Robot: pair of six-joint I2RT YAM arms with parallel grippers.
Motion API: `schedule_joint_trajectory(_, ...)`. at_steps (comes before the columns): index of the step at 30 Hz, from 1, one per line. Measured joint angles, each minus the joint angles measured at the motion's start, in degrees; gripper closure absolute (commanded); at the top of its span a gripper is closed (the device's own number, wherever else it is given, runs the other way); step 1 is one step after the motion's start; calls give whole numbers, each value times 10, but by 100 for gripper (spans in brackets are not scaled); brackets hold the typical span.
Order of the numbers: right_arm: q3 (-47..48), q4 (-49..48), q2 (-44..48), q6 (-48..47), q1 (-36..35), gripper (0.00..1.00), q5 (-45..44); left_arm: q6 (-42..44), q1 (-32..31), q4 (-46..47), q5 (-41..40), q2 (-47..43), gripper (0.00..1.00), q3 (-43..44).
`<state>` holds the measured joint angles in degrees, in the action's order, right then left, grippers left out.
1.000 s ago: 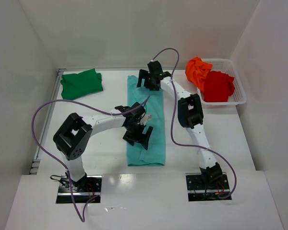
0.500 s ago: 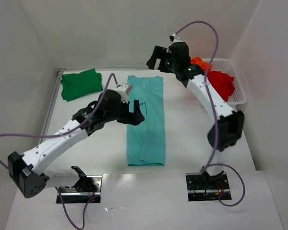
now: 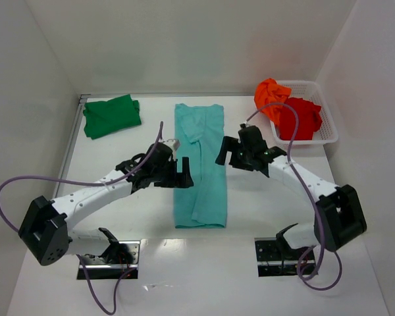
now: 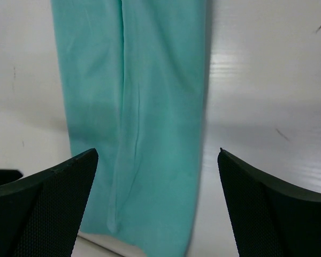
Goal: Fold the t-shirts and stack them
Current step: Rotate the tshirt 90 degrees
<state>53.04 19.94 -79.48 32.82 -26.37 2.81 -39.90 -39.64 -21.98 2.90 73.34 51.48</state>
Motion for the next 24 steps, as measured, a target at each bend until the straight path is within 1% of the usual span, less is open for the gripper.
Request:
schedule_joint_trajectory(4, -52, 1, 68, 30, -14, 9, 0, -22, -1, 12, 12, 18, 1, -19)
schedule_joint_trajectory(5, -63, 0, 81, 38, -23, 11, 0, -23, -2, 14, 18, 28, 1, -21)
schedule_joint_trajectory(8, -93, -8, 100, 61, -59, 23, 2, -21, -16, 21, 39, 60, 1, -21)
schedule_joint_trajectory(9, -103, -10, 102, 69, -72, 28, 4, -20, -24, 23, 46, 70, 1, -21)
schedule_joint_trajectory(10, -110, -10, 103, 74, -83, 35, 5, -20, -35, 25, 52, 80, 1, -21)
schedule_joint_trajectory(11, -117, -12, 103, 81, -94, 37, 6, -19, -47, 26, 57, 88, 2, -21)
schedule_joint_trajectory(15, -136, -11, 106, 109, -130, 44, 5, -21, -76, 28, 68, 106, 3, -21)
schedule_joint_trajectory(18, -154, -11, 123, 125, -151, 49, 4, -23, -77, 29, 68, 107, 3, -21)
schedule_joint_trajectory(20, -168, -11, 139, 137, -162, 50, 3, -23, -76, 32, 68, 107, 4, -21)
schedule_joint_trajectory(22, -183, -11, 151, 150, -176, 53, 1, -24, -76, 36, 70, 107, 6, -22)
schedule_joint_trajectory(24, -195, -10, 160, 163, -191, 53, 0, -24, -76, 39, 76, 108, 7, -23)
